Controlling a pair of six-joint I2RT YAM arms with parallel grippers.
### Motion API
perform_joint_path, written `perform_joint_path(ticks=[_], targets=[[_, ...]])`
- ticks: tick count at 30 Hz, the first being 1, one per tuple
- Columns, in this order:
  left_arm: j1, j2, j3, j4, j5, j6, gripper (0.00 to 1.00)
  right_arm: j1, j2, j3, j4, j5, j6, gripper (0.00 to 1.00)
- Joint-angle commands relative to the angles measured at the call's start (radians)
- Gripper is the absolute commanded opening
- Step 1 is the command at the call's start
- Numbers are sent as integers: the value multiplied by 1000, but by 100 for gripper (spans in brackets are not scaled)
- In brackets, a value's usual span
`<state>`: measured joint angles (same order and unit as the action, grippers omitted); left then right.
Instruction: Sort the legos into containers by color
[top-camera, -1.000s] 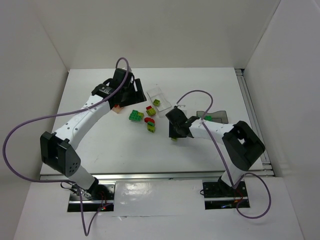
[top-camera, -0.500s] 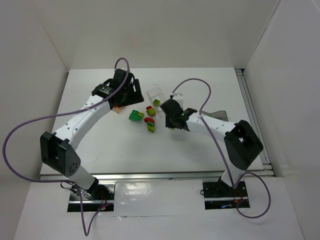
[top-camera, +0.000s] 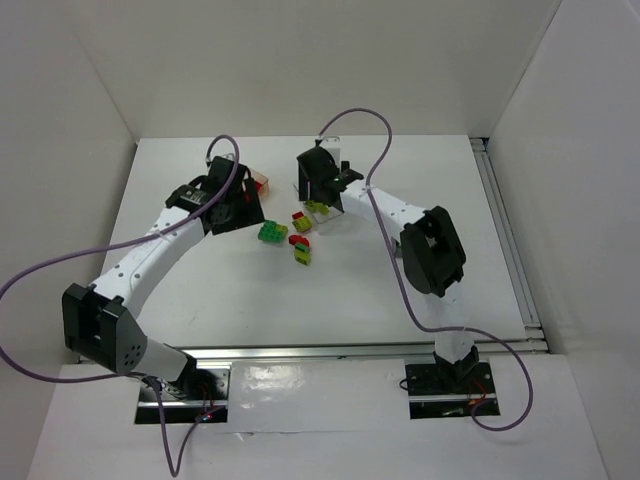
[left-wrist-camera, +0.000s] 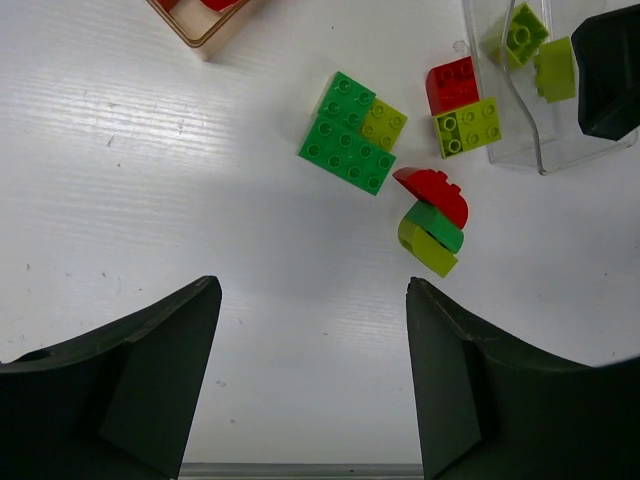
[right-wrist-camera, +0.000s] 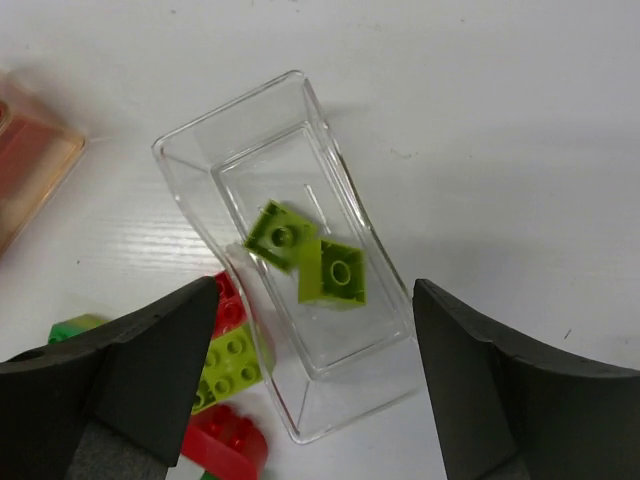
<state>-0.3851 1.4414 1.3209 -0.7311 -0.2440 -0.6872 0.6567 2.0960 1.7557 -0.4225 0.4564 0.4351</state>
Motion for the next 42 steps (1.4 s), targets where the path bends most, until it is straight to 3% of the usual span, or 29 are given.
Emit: perform_joint_path(ticks=[1,5,9,12,16,28,30,33,38,42], targets=[[17,-42,1,-1,-14,-8,82,-8,-16,65,-39,33,-21,86],[43,-85,-35,-22,-93,-8,82,40,-195,-157,48,5,-16,82],[104,-142,-78,-22,-65,-8,82,102,-370,-423,111,-70,56,85],[123,-157,-100,-22,-42,-8,82,138,-404,-553,189,-148,65,85],[123,-168,-100,-22,-29,3,82,161,-348,-565,199,-220,51,82],[123,-147,-91,-22,3,14,82,172,-114,-388,189,-260,42,84],[123,-136,-91,-11,25,14,82,181,-93,-387,189,-260,42,77],[123,-125,-100,-1,34,14,82,181,-106,-401,209,-251,42,52],[123,-116,-109,18,70,23,81,181,-203,-526,241,-210,13,39],[101,-73,-109,29,95,32,81,181,-355,-648,239,-200,-16,38]])
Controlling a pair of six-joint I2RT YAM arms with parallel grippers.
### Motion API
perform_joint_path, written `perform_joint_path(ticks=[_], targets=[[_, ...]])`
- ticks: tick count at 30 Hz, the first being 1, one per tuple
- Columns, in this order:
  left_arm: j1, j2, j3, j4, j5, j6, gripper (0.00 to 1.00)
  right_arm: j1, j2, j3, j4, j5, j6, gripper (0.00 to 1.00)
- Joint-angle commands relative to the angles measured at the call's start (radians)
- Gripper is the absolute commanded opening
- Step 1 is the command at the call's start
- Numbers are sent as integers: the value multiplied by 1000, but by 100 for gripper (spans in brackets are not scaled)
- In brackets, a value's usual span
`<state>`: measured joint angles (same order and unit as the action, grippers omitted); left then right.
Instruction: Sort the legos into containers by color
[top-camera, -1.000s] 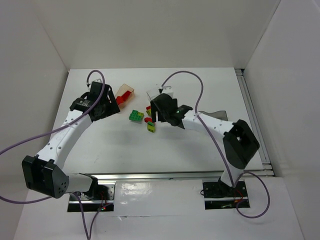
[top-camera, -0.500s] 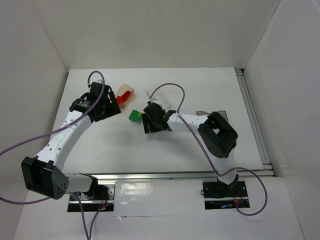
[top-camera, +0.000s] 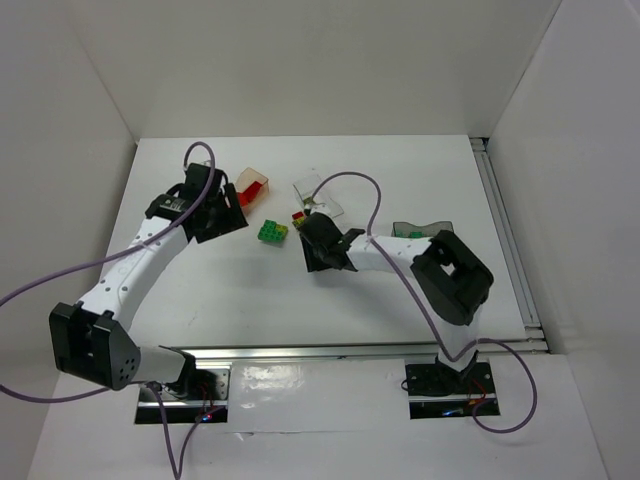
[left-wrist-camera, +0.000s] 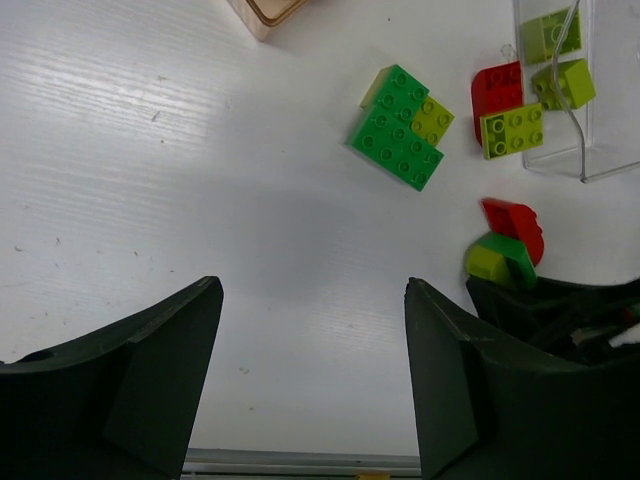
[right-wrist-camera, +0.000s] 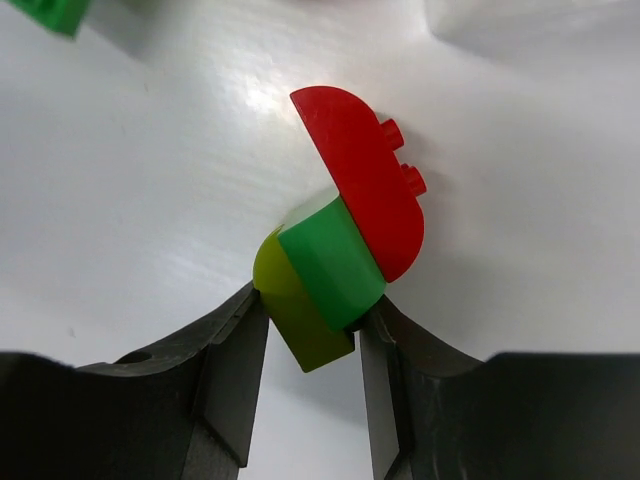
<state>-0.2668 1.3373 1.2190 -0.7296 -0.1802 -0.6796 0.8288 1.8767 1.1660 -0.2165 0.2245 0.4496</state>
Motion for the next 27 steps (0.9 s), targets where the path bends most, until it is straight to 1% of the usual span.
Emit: perform_joint_path(ticks=[1,3,4,5,6,7,8,10,12,13,15,16,18,19,21,22,24,25,26,27], targets=[[-17,42,-7,36,44,25,81,9,-160,-78,14,32,-31,38],[-47,72,-7,36,54,25,81,9,-233,-140,3,32,-52,38],[-61,83,-7,36,54,25,82,9,-255,-158,3,21,-52,40],[-84,97,-7,36,65,25,82,9,-295,-195,3,-23,-74,44],[-95,97,-7,36,65,15,82,9,-307,-207,3,-62,-93,52],[-106,106,-7,45,65,15,82,9,-307,-207,-6,-97,-133,65],[-117,106,-7,45,65,15,82,9,-307,-207,-39,-147,-144,88],[-141,115,-7,45,65,15,82,9,-317,-207,-75,-178,-159,98],[-152,115,-7,45,65,15,82,9,-352,-207,-89,-156,-151,99],[-152,125,-7,45,65,15,82,9,-391,-207,-89,-145,-128,96],[-161,125,-7,45,65,15,82,-14,-419,-218,-80,-122,-103,88],[-161,125,-7,45,65,15,82,-23,-419,-218,-80,-111,-92,80],[-170,125,2,45,65,15,82,-23,-403,-206,-119,-68,-65,73],[-170,125,2,45,65,15,82,-23,-393,-206,-129,-45,-65,71],[-180,125,2,45,65,15,82,-23,-364,-197,-141,-45,-34,71],[-180,125,2,45,65,6,82,-23,-344,-186,-141,-57,-25,80],[-190,135,2,45,65,6,82,-23,-318,-177,-153,-69,38,90],[-190,135,2,45,65,-3,82,-23,-308,-177,-164,-71,69,94],[-199,144,2,45,65,-3,82,-23,-307,-177,-181,-48,169,98],[-199,145,2,45,65,-12,82,-11,-307,-186,-181,-10,229,98]])
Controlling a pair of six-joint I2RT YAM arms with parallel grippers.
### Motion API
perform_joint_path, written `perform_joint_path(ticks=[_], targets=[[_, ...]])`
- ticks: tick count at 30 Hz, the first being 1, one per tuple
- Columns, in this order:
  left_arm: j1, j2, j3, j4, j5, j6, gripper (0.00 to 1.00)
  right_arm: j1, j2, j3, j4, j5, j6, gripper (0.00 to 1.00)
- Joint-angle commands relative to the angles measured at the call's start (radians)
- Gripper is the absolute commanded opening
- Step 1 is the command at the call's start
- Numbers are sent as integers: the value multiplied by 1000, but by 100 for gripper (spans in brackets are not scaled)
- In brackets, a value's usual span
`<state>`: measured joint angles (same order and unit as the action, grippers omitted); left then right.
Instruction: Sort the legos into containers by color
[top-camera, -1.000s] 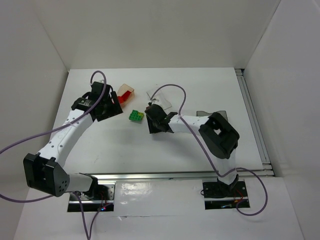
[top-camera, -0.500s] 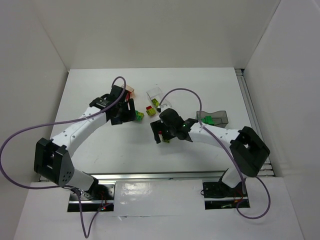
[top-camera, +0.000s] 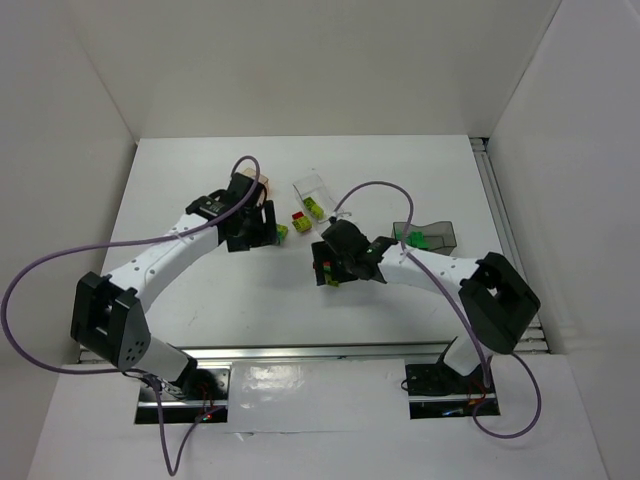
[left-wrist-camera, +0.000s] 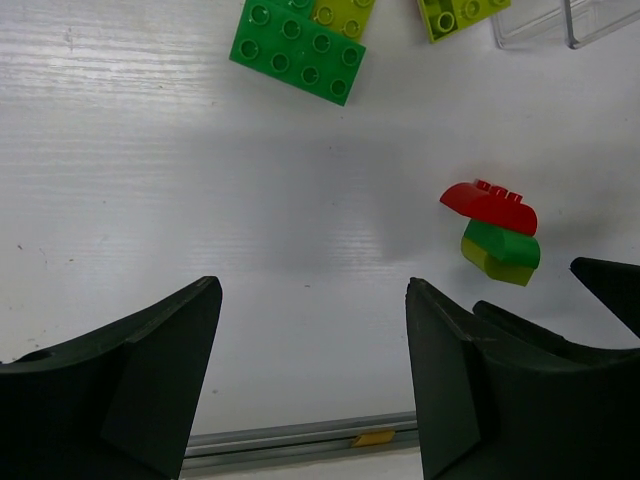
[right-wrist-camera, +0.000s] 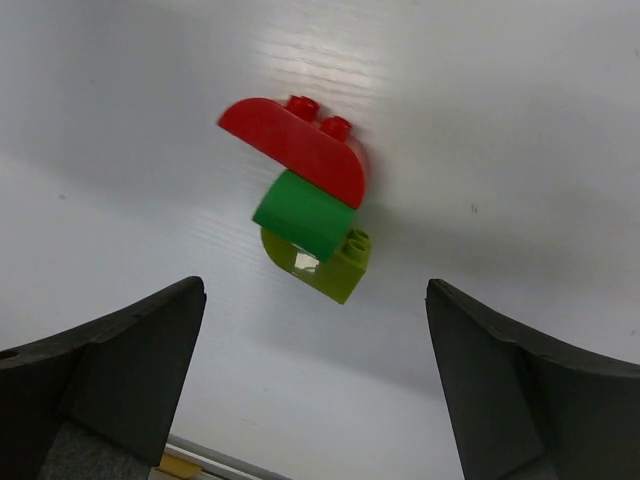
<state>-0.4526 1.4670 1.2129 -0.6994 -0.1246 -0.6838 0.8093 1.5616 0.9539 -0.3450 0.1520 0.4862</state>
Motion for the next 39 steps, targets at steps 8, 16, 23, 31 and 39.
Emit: perform_joint_path(ticks=[8,16,23,31,39], targets=[[-57,56,19,34,23,-8,82,45,-55,-104,83,141,428,92],[-66,75,28,34,14,-8,82,54,60,-43,176,130,376,84],[-66,75,28,34,5,-8,82,54,112,43,181,-57,11,84],[9,20,28,-35,-113,-22,82,64,23,-40,333,-441,-97,79],[-30,24,-55,52,63,-19,84,64,-68,-24,102,41,36,79]])
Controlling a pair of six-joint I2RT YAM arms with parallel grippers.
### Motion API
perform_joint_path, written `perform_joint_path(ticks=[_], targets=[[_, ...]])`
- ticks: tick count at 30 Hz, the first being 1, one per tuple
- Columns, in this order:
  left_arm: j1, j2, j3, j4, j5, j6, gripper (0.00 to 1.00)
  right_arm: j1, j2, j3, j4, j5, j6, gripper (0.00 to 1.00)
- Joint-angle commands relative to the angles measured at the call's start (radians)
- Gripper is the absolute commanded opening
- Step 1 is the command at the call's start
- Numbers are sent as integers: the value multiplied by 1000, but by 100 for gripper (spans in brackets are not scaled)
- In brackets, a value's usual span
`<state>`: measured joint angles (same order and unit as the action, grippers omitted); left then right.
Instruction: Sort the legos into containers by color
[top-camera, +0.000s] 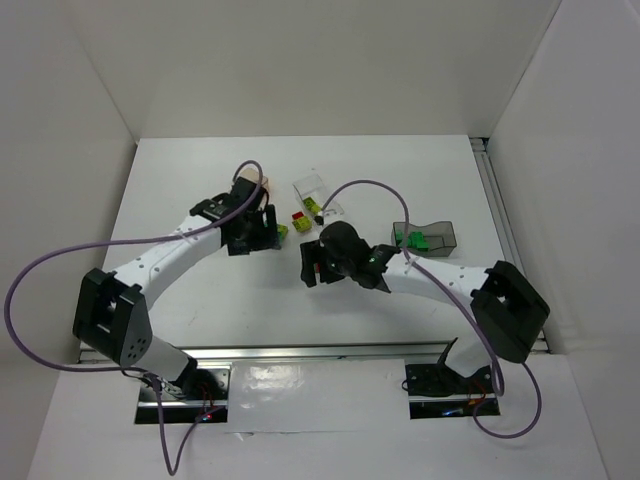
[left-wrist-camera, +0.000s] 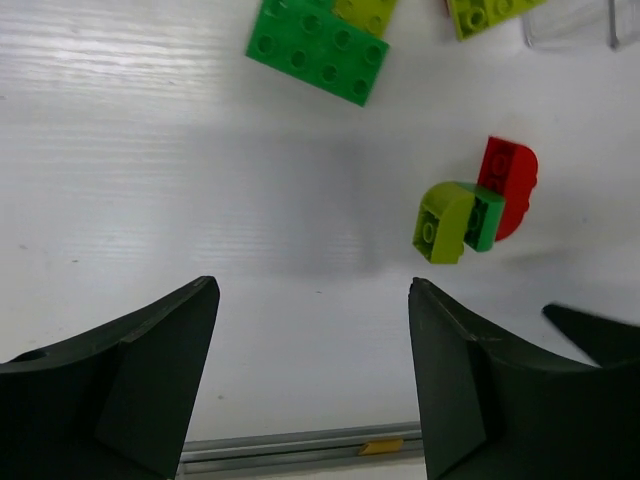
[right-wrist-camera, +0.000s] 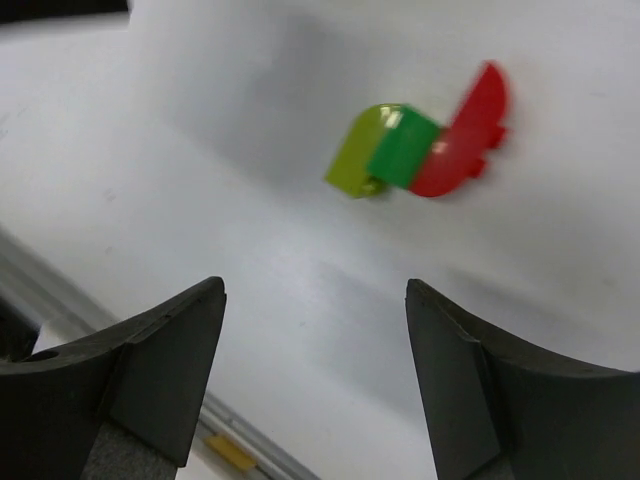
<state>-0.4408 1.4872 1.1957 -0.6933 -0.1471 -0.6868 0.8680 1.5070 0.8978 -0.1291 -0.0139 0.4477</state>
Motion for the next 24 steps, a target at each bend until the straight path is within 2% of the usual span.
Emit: perform_joint_path(ticks=[1,5,12,19,24], targets=[[-56,13,-47,60,96,-16,84,5,-2,45,-139,285,107,81],[-160,56,-74,136,118,-7,91,-13,-2,84,-236,420,236,82],[-298,154,-90,236,11,-28,88,-170,-189,-25,-256,430,304,83],[-322,265,-47,236,-101,-85,75,-352,-320,-105,-265,338,270,83],[-322,311,-27,270,-131,-76,68,-388,-330,-126,-265,293,261,83]])
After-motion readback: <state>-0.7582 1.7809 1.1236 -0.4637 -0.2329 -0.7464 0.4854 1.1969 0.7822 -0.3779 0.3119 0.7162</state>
